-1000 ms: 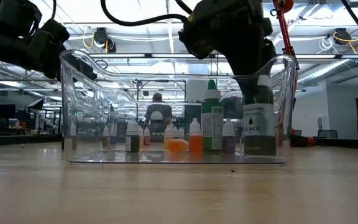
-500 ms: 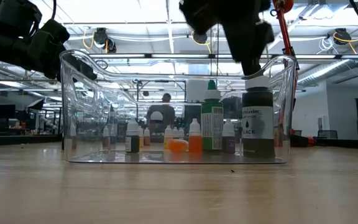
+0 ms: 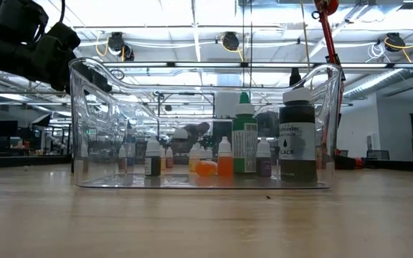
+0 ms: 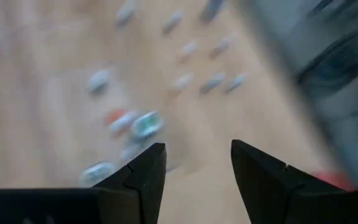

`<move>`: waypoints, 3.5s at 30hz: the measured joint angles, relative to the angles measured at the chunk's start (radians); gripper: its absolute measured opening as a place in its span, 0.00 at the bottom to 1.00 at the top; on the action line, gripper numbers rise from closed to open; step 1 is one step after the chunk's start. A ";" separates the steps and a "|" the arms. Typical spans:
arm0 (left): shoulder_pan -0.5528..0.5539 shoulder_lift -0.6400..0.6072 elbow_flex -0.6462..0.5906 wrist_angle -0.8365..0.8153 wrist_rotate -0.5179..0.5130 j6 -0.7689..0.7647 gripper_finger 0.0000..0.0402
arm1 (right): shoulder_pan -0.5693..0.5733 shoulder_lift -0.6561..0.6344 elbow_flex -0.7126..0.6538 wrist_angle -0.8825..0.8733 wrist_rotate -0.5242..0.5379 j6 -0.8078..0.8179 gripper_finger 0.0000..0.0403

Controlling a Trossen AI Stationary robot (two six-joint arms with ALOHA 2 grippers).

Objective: Pick & Place food coloring
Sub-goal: Put the small violet food coloring bottle into the transparent bin

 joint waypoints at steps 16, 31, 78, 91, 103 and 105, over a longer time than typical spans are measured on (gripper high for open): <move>0.000 0.000 0.000 0.101 0.000 0.042 0.57 | 0.112 -0.547 -1.026 0.900 0.442 -0.118 0.42; 0.000 0.000 0.000 0.165 0.009 -0.004 0.57 | -0.594 -0.824 -1.630 1.993 -0.500 -0.581 0.42; -0.191 0.677 0.553 -0.876 -0.120 -0.568 0.57 | -0.888 -1.299 -1.632 1.483 -0.713 -0.676 0.42; -0.211 0.881 0.556 -0.836 -0.070 -0.630 0.57 | -0.887 -1.299 -1.632 1.483 -0.714 -0.677 0.42; -0.213 0.942 0.556 -0.791 -0.078 -0.601 0.57 | -0.887 -1.299 -1.632 1.484 -0.714 -0.676 0.42; -0.213 0.942 0.556 -0.788 -0.079 -0.589 0.57 | -0.887 -1.299 -1.632 1.484 -0.714 -0.677 0.42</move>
